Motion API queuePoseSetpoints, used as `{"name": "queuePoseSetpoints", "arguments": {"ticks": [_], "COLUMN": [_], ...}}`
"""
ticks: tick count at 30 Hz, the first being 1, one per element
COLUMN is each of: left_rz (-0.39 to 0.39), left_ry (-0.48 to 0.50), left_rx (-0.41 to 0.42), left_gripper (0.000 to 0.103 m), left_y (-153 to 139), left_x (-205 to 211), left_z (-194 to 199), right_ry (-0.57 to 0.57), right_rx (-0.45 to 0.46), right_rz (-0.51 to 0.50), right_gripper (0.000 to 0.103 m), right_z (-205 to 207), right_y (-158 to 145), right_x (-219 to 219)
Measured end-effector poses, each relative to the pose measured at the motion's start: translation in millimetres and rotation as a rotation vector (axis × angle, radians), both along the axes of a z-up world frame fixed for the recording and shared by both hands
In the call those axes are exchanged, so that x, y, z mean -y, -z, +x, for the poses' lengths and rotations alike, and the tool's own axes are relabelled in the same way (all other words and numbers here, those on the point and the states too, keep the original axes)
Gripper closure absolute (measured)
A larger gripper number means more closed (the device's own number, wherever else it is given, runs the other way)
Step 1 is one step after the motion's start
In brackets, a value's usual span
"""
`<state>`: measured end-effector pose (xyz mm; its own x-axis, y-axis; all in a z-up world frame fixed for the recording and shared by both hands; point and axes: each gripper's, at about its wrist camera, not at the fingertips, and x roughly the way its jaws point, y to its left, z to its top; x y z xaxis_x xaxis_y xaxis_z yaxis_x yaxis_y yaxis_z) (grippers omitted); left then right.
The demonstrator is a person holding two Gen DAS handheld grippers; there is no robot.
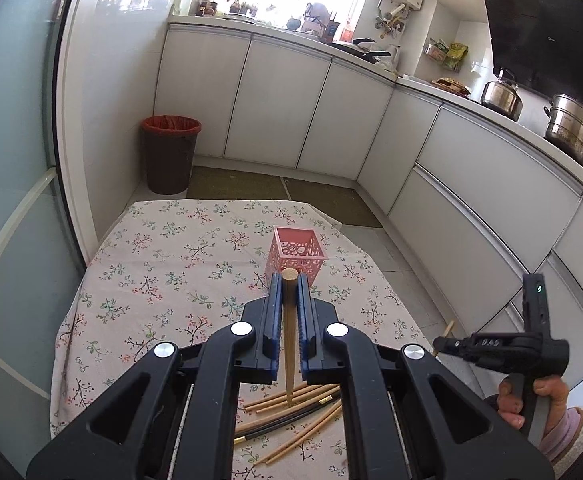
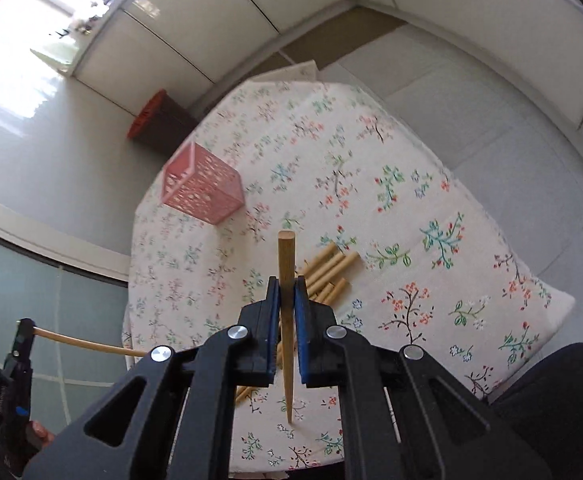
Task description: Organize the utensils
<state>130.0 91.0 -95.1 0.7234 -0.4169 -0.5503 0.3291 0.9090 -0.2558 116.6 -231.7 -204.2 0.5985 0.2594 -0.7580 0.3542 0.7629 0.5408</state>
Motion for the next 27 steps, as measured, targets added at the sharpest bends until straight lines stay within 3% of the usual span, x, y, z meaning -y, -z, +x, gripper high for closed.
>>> {"name": "queuePoseSetpoints", "arguments": {"ticks": [7,18,23,27], "left_rz": [0.03,0.067,0.062,0.071], "left_ry": [-0.006,-0.006,-0.047,-0.07], "left_rx": [0.03,0.147,0.205,0.24], "left_gripper": [0.097,0.097,0.097,0.097], "left_y": [-26.3,-85.9,-106.7,-108.9], "left_x": [17.4,50.3,67.3,81.7], "left_z": [-0.1,36.6,69.8,99.9], "right_ry": [-0.05,-0.065,-0.071,-0.085], "right_rx": [0.209,0.415,0.489,0.531], "right_rz": [-0.126,-0.203,-0.271,-0.349], "right_gripper": [0.095,0.095,0.095,0.095], "right_z": [-10.1,32.0,67.2,100.3], "right_y": [-76.9,-173.2,-199.8,-201.2], "right_x": [0.2,8.2,1.0,-11.6]}}
